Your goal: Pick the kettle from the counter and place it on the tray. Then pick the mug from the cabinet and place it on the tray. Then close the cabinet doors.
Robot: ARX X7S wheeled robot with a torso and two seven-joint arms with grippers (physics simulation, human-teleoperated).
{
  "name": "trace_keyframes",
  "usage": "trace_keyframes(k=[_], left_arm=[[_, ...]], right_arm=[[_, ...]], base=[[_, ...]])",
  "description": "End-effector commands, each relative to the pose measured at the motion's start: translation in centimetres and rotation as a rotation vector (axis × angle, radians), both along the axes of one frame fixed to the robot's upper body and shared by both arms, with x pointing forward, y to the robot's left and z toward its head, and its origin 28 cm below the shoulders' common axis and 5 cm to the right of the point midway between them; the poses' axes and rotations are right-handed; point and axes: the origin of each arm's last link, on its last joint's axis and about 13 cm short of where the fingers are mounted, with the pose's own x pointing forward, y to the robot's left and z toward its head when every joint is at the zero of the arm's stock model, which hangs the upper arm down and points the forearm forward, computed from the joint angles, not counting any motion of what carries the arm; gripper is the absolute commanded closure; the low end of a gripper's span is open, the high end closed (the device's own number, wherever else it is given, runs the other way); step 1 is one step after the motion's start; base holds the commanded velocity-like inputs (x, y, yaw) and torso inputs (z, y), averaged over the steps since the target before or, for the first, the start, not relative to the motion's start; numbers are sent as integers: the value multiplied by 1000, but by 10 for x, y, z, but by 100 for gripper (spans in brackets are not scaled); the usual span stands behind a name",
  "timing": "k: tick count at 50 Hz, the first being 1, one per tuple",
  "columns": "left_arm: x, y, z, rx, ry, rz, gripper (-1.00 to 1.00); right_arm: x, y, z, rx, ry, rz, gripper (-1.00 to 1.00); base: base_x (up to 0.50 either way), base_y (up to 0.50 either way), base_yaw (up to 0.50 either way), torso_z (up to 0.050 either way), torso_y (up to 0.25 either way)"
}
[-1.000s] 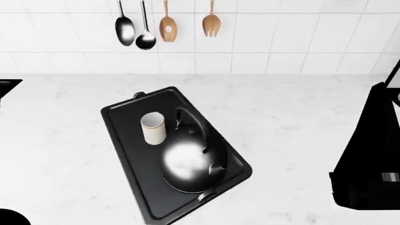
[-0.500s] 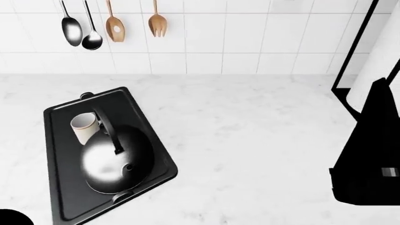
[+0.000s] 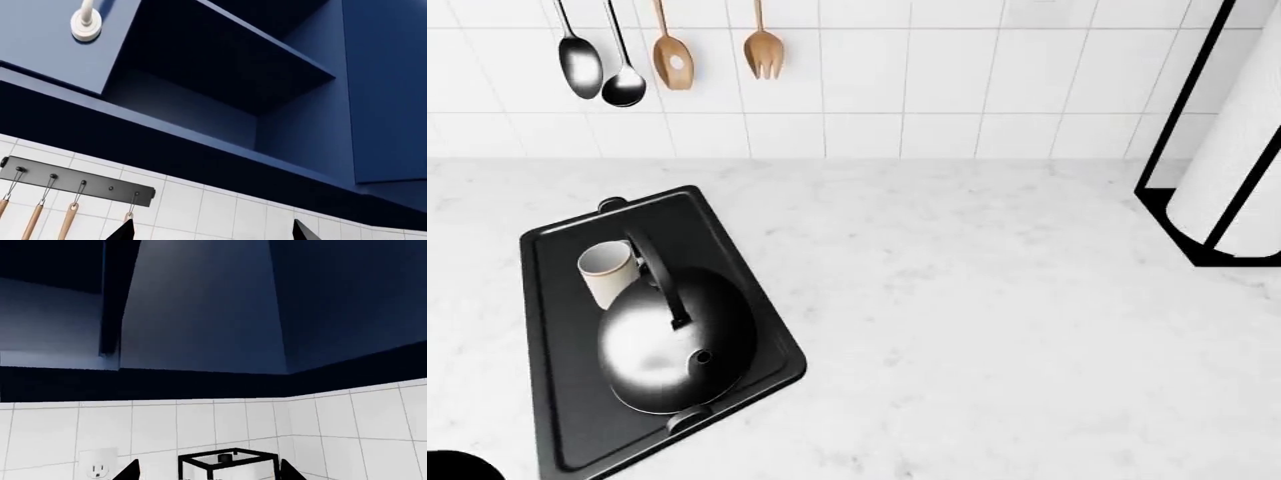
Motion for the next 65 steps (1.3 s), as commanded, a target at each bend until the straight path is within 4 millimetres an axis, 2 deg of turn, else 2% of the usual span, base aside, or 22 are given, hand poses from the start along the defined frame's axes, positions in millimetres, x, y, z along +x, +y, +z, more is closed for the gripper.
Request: trace_keyframes(k=[1, 12, 24, 27, 38, 46, 54, 65], left_arm=[[1, -1, -1, 4, 6, -4, -100], [1, -2, -1, 8, 9, -10, -100], [-1, 0, 2, -2, 1, -1, -100], [-1, 0, 2, 0, 1, -2, -100], [2, 1, -2, -5, 9, -7, -100], [1, 4, -5, -17, 13, -5, -100], [3, 6, -9, -21, 21, -1, -100], [4, 7, -13, -21, 31, -2, -100]], right_arm=[[-52, -16, 34, -27, -103, -4, -100], [-62, -36, 59, -35, -195, 9, -100], [-75, -37, 89, -52, -238, 9, -100], [-75, -33, 101, -78, -255, 28, -100], [-50, 3, 138, -204, -279, 160, -100], [-41, 26, 161, -195, -287, 271, -100], [-17, 38, 181, -171, -255, 357, -100], [0, 53, 207, -223, -313, 453, -100]], base=[[0, 0, 0, 0, 0], [0, 0, 0, 0, 0], [0, 0, 0, 0, 0], [0, 0, 0, 0, 0], [0, 0, 2, 3, 0], [0, 0, 4, 7, 0], [0, 0, 1, 3, 4], [0, 0, 0, 3, 2]])
